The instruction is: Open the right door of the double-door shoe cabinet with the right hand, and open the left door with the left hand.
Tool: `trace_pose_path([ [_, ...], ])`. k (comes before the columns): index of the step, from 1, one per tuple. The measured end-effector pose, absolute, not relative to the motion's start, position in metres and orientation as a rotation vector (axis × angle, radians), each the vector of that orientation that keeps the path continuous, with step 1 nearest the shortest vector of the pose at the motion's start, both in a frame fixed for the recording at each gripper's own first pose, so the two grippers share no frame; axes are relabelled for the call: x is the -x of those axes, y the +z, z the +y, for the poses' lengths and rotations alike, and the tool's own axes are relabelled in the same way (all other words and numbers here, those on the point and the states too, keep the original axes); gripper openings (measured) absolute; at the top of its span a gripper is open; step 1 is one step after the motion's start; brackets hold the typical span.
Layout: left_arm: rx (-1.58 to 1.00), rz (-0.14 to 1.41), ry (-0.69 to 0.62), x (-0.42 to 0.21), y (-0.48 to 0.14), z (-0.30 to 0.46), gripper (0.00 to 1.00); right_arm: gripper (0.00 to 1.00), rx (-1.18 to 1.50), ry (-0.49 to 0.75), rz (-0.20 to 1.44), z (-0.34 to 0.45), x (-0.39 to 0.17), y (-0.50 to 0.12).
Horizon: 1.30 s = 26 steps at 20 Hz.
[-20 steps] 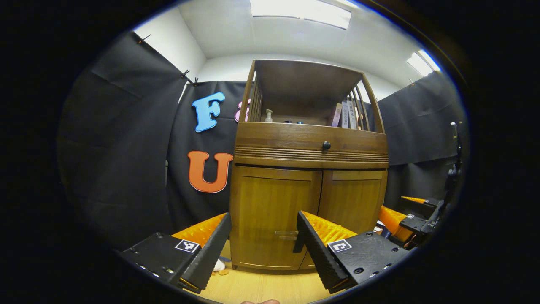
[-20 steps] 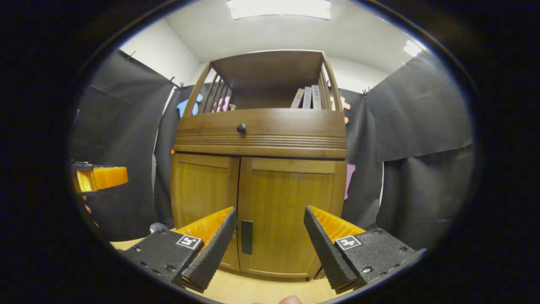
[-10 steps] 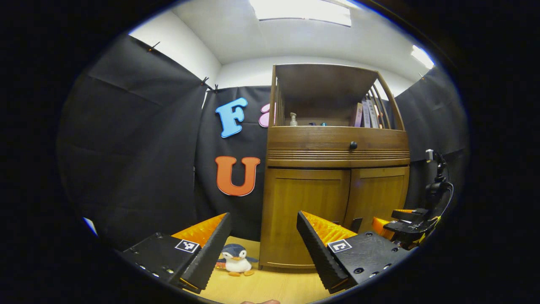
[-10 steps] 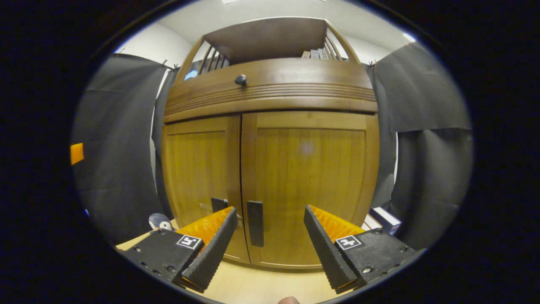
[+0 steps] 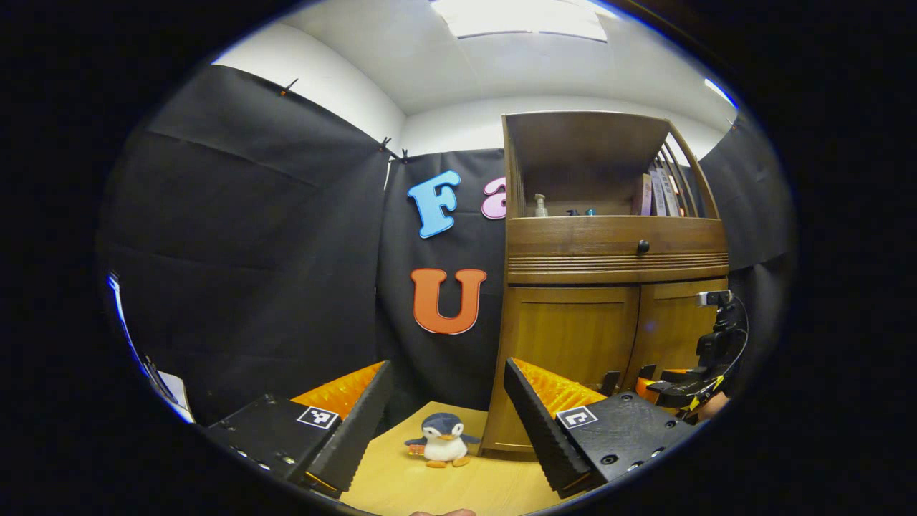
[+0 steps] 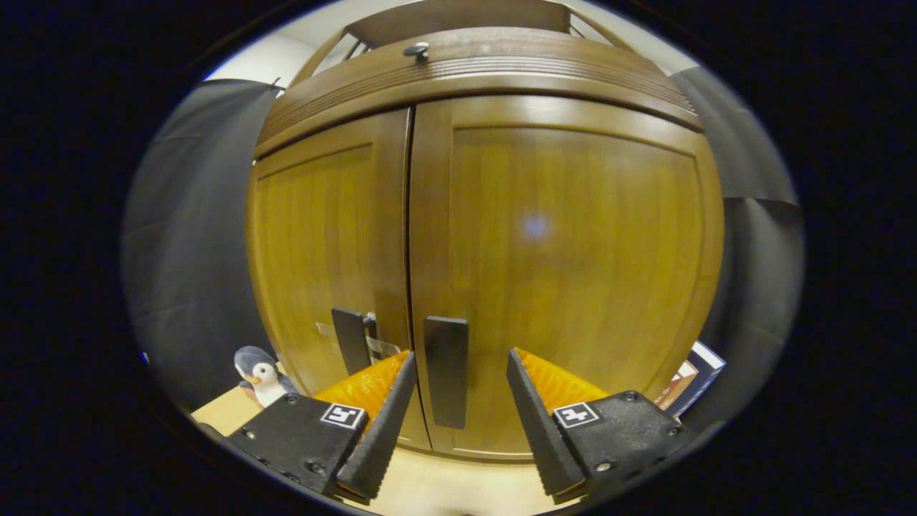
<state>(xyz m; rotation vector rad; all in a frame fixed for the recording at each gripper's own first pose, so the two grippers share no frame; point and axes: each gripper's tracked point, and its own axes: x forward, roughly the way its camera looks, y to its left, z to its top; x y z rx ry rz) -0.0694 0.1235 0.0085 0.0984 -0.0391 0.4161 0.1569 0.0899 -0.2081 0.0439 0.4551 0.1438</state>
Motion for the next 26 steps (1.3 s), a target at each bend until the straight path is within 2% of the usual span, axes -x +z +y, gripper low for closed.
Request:
trace_pose_path([
  [3, -0.100, -0.031, 0.440, 0.076, 0.004, 0.131, 0.95, 0.75, -0.044, 0.134, 0.457, 0.095, -0.171, -0.219],
  [4, -0.099, -0.029, 0.445, 0.078, 0.004, 0.132, 1.00, 0.71, -0.042, 0.128, 0.457, 0.098, -0.175, -0.226],
  [5, -0.098, -0.029, 0.450, 0.080, 0.004, 0.133, 0.95, 0.68, -0.046, 0.138, 0.464, 0.101, -0.177, -0.230],
  [6, -0.097, -0.030, 0.454, 0.081, 0.004, 0.135, 1.00, 0.60, -0.050, 0.151, 0.485, 0.104, -0.174, -0.232],
  [7, -0.097, -0.031, 0.457, 0.081, 0.004, 0.136, 0.95, 0.53, -0.043, 0.142, 0.490, 0.101, -0.176, -0.236],
  [8, -0.097, -0.032, 0.459, 0.082, 0.004, 0.136, 0.95, 0.45, -0.048, 0.139, 0.493, 0.099, -0.177, -0.236],
  [9, -0.095, -0.030, 0.458, 0.083, 0.003, 0.137, 1.00, 0.41, -0.056, 0.140, 0.491, 0.100, -0.178, -0.236],
  [10, -0.092, -0.026, 0.453, 0.082, 0.002, 0.137, 1.00, 0.37, -0.057, 0.139, 0.490, 0.100, -0.178, -0.236],
  [11, -0.087, -0.021, 0.446, 0.080, 0.000, 0.136, 1.00, 0.37, -0.060, 0.136, 0.490, 0.099, -0.178, -0.236],
  [12, -0.083, -0.016, 0.436, 0.078, -0.001, 0.134, 0.94, 0.36, -0.062, 0.135, 0.490, 0.099, -0.177, -0.236],
  [17, -0.085, -0.006, 0.377, 0.067, -0.008, 0.121, 0.95, 0.31, -0.104, 0.181, 0.507, 0.098, -0.153, -0.231],
  [26, -0.045, 0.026, 0.181, 0.024, -0.024, 0.067, 0.95, 0.30, -0.103, 0.165, 0.486, 0.075, -0.074, -0.213],
])
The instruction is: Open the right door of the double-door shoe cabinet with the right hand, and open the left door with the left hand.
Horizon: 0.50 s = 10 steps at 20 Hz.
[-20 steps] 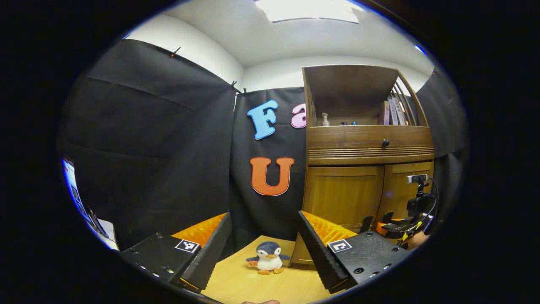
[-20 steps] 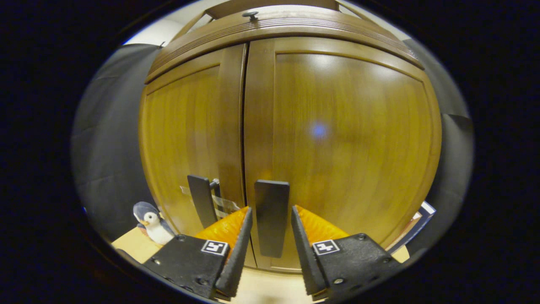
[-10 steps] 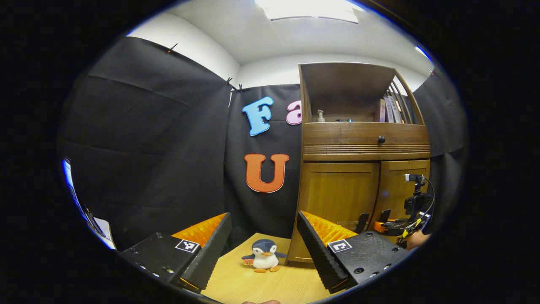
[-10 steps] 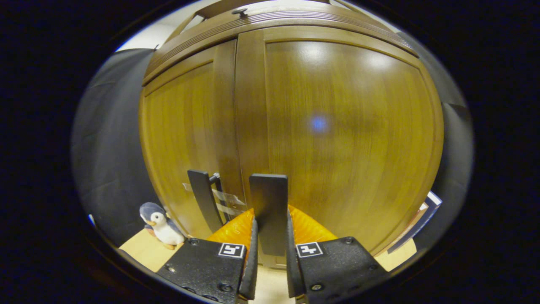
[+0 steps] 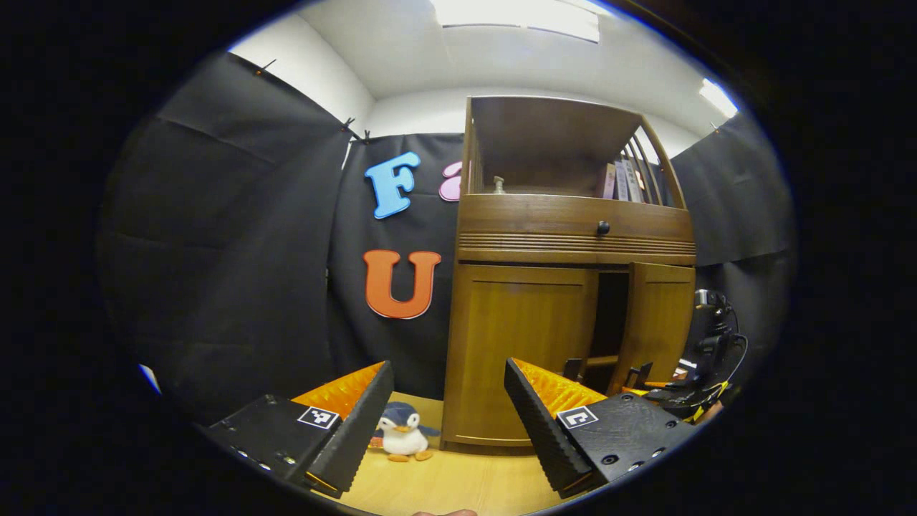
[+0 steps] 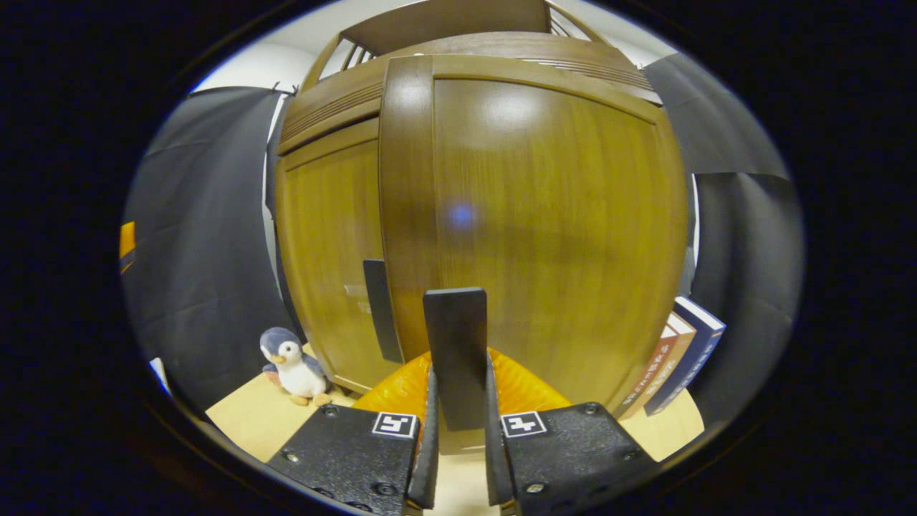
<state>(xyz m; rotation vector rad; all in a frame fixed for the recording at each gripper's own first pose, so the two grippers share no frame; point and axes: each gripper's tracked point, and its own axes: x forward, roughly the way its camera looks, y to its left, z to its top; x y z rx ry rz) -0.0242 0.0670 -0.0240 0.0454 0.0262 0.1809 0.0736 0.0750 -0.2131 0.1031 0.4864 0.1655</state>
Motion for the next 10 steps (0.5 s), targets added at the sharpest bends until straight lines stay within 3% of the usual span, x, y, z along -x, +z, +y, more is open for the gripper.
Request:
trace_pose_path([
  [10, 0.011, 0.101, -0.013, -0.029, -0.067, -0.010, 0.94, 0.29, -0.071, 0.073, 0.495, 0.014, 0.004, -0.197],
])
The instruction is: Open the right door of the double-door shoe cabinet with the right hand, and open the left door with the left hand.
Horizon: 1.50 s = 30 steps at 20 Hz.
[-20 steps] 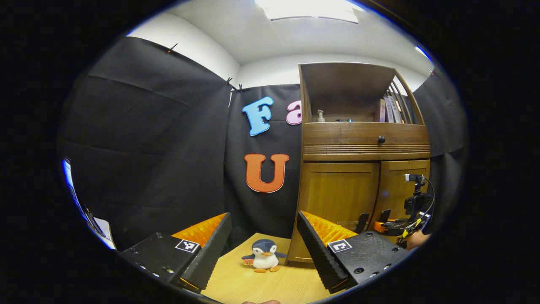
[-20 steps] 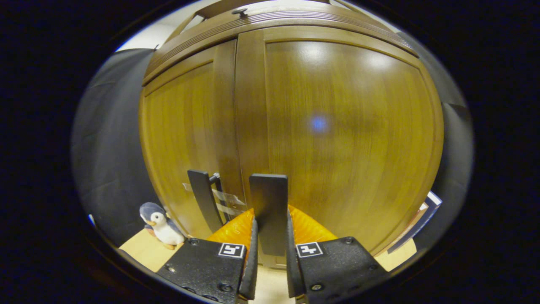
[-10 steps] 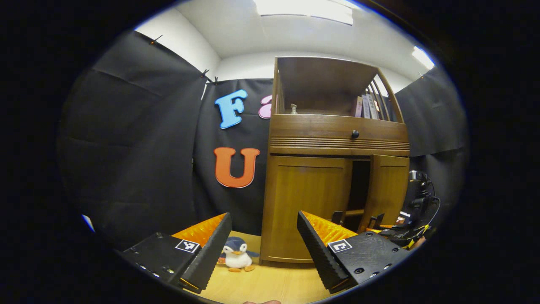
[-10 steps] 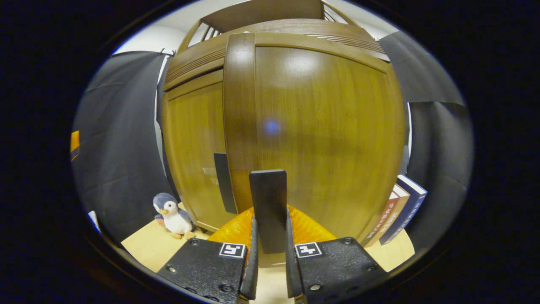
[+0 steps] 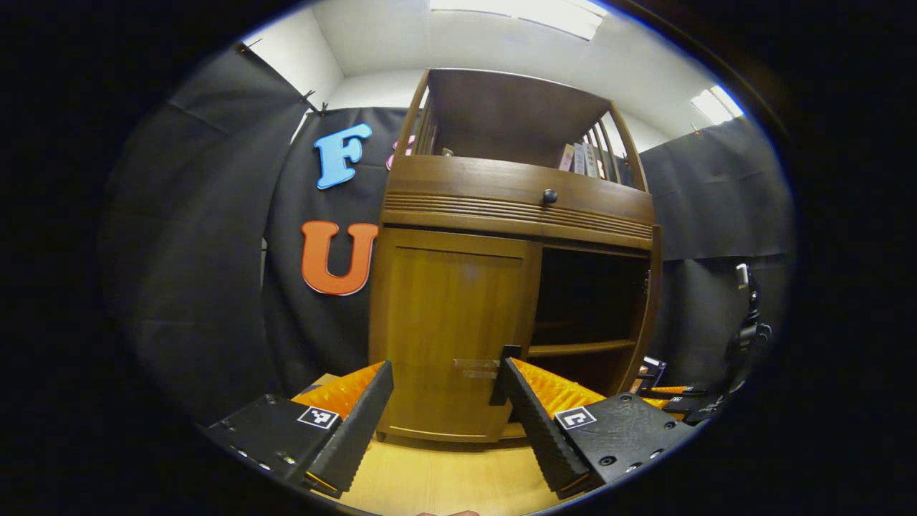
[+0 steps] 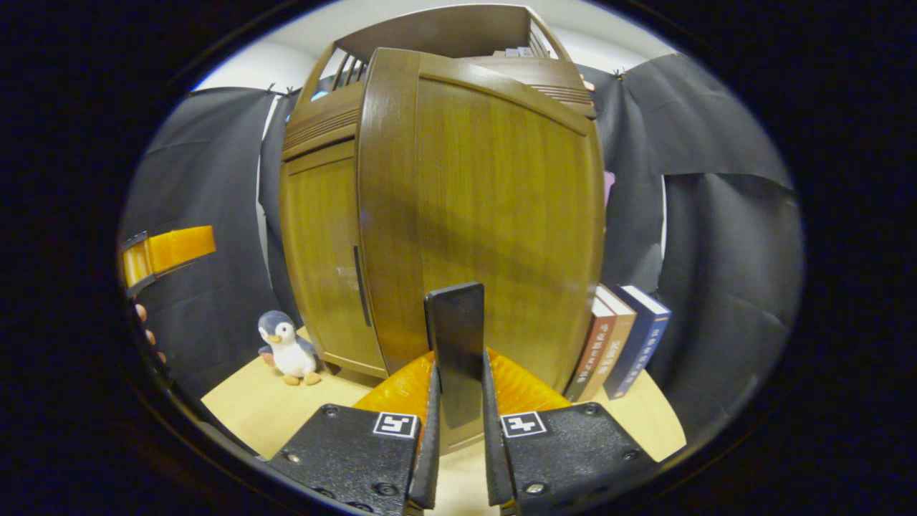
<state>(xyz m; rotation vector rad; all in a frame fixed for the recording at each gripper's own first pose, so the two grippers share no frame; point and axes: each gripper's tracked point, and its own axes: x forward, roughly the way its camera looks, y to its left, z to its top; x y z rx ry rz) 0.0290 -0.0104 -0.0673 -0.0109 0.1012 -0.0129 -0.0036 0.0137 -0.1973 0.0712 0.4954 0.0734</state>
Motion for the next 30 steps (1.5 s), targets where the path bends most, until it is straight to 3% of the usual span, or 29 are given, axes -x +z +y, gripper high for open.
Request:
trace_pose_path([
  [16, 0.008, 0.272, -0.104, -0.105, -0.150, -0.073, 0.94, 0.18, -0.087, -0.250, 0.512, -0.111, 0.071, -0.188],
  [23, -0.064, 0.315, -0.126, -0.150, -0.178, -0.088, 0.93, 0.18, -0.098, -0.311, 0.515, -0.142, 0.082, -0.185],
  [25, -0.085, 0.311, -0.116, -0.162, -0.184, -0.087, 0.93, 0.06, -0.092, -0.333, 0.511, -0.147, 0.085, -0.185],
  [26, -0.088, 0.302, -0.110, -0.168, -0.184, -0.087, 0.93, 0.06, -0.091, -0.347, 0.513, -0.151, 0.087, -0.186],
  [27, -0.090, 0.302, -0.106, -0.176, -0.186, -0.088, 0.93, 0.15, -0.095, -0.361, 0.515, -0.157, 0.089, -0.186],
  [29, -0.097, 0.299, -0.090, -0.185, -0.189, -0.084, 0.79, 0.15, -0.112, -0.389, 0.524, -0.169, 0.093, -0.188],
  [30, -0.101, 0.293, -0.082, -0.188, -0.189, -0.083, 0.82, 0.15, -0.124, -0.394, 0.527, -0.174, 0.094, -0.189],
])
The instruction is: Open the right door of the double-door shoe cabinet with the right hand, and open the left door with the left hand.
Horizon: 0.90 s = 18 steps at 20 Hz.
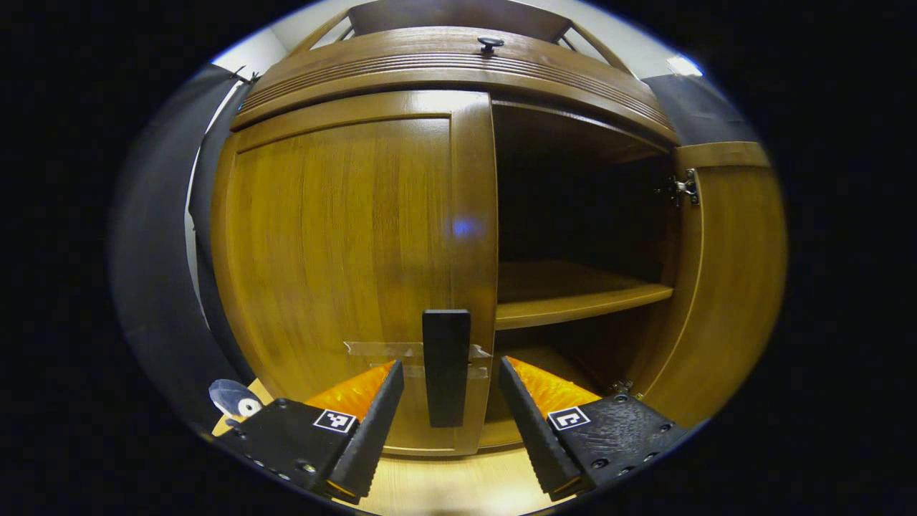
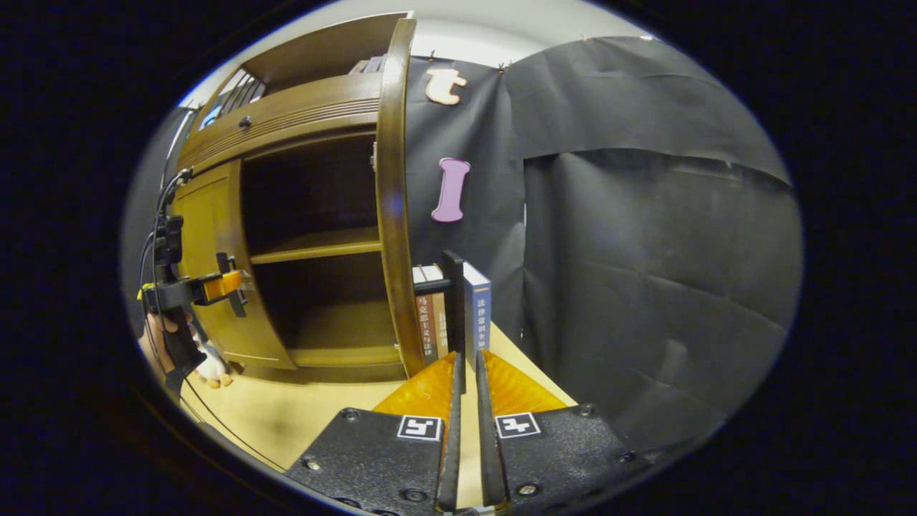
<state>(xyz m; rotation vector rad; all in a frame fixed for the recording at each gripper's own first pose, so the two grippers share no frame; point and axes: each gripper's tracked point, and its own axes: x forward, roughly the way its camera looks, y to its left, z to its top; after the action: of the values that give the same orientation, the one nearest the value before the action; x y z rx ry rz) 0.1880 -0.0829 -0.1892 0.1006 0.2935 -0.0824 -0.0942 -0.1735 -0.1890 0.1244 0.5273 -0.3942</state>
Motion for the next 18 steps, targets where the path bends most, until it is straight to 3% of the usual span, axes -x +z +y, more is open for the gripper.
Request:
trace_pose_path([
  [2, -0.092, 0.283, -0.080, -0.192, -0.187, -0.082, 0.82, 0.15, -0.155, -0.379, 0.540, -0.175, 0.095, -0.192],
  [3, -0.089, 0.282, -0.074, -0.196, -0.188, -0.080, 0.89, 0.14, -0.164, -0.364, 0.550, -0.172, 0.096, -0.193],
  [4, -0.086, 0.290, -0.068, -0.196, -0.188, -0.079, 0.75, 0.14, -0.158, -0.361, 0.552, -0.174, 0.097, -0.193],
  [6, -0.055, 0.263, -0.093, -0.200, -0.180, -0.088, 0.74, 0.15, -0.127, -0.359, 0.552, -0.176, 0.096, -0.192],
  [10, -0.053, 0.286, -0.076, -0.205, -0.187, -0.083, 0.48, 0.16, -0.089, -0.344, 0.541, -0.180, 0.096, -0.181],
  [11, -0.036, 0.294, -0.083, -0.205, -0.190, -0.086, 0.48, 0.10, -0.083, -0.351, 0.536, -0.182, 0.097, -0.177],
  [12, -0.024, 0.304, -0.088, -0.206, -0.194, -0.086, 0.61, 0.19, -0.081, -0.359, 0.532, -0.183, 0.098, -0.175],
  [15, -0.024, 0.310, -0.085, -0.211, -0.196, -0.085, 0.26, 0.25, -0.075, -0.378, 0.534, -0.189, 0.103, -0.173],
  [18, -0.036, 0.312, -0.096, -0.209, -0.197, -0.083, 0.43, 0.39, -0.072, -0.403, 0.539, -0.194, 0.114, -0.171],
])
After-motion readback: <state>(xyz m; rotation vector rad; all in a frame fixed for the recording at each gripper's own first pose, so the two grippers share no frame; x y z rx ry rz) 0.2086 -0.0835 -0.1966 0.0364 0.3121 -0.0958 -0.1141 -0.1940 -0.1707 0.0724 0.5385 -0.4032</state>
